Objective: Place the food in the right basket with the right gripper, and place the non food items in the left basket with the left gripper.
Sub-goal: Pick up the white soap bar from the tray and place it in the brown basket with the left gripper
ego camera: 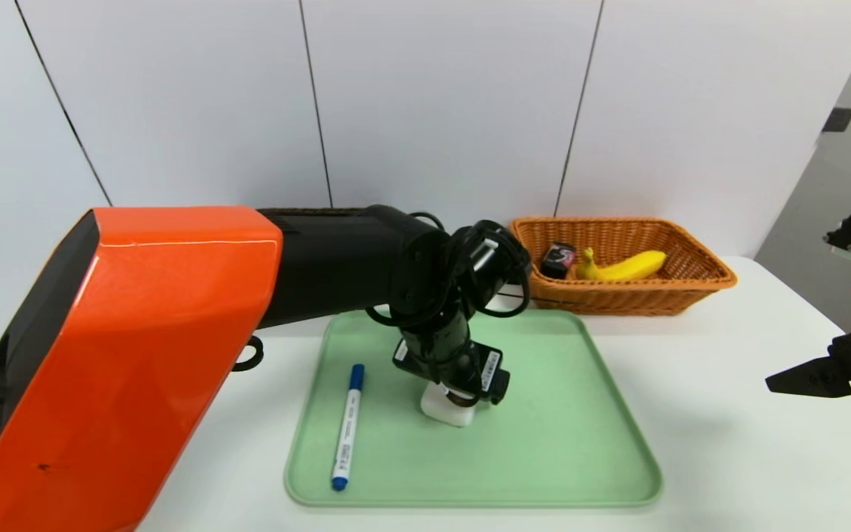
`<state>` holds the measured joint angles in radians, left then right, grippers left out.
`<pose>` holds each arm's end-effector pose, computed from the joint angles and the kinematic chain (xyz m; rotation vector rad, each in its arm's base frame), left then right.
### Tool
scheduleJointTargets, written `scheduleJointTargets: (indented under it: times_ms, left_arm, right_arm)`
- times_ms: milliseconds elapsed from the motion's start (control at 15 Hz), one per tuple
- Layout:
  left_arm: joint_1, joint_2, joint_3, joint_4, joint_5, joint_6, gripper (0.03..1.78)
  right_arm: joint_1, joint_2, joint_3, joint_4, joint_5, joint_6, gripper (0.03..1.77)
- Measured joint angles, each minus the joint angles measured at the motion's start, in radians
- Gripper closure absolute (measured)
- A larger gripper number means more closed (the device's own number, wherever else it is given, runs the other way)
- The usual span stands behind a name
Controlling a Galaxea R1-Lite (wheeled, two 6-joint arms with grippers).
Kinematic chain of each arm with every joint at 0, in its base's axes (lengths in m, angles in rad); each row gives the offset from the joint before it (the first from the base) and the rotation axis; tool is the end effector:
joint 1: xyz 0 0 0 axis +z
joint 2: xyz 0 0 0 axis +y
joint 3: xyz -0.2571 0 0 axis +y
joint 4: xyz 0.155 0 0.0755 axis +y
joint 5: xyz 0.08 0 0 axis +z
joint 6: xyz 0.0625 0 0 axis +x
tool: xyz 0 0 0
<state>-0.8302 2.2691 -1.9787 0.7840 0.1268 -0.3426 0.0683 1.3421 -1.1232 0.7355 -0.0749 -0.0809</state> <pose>0.2778 -0.2921 0.1000 0.2005 1.0548 -0.4537 0.1916 0.0084 0.1743 -0.1430 0.9521 0.0324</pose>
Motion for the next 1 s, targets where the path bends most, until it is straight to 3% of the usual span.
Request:
scheduleJointTargets:
  times_ms: [600, 867, 1000]
  left_arm:
    - [0.007, 0.018, 0.000, -0.003, -0.002, -0.002, 0.12]
    - [0.007, 0.020, 0.000, -0.004, -0.004, -0.009, 0.71]
    - [0.007, 0.022, 0.000, -0.005, -0.005, -0.016, 0.81]
  right_arm:
    - [0.000, 0.002, 0.000, 0.000, 0.001, -0.004, 0.10]
    - [0.000, 0.002, 0.000, 0.000, 0.001, -0.003, 0.10]
    - [0.000, 0.002, 0.000, 0.000, 0.002, -0.003, 0.10]
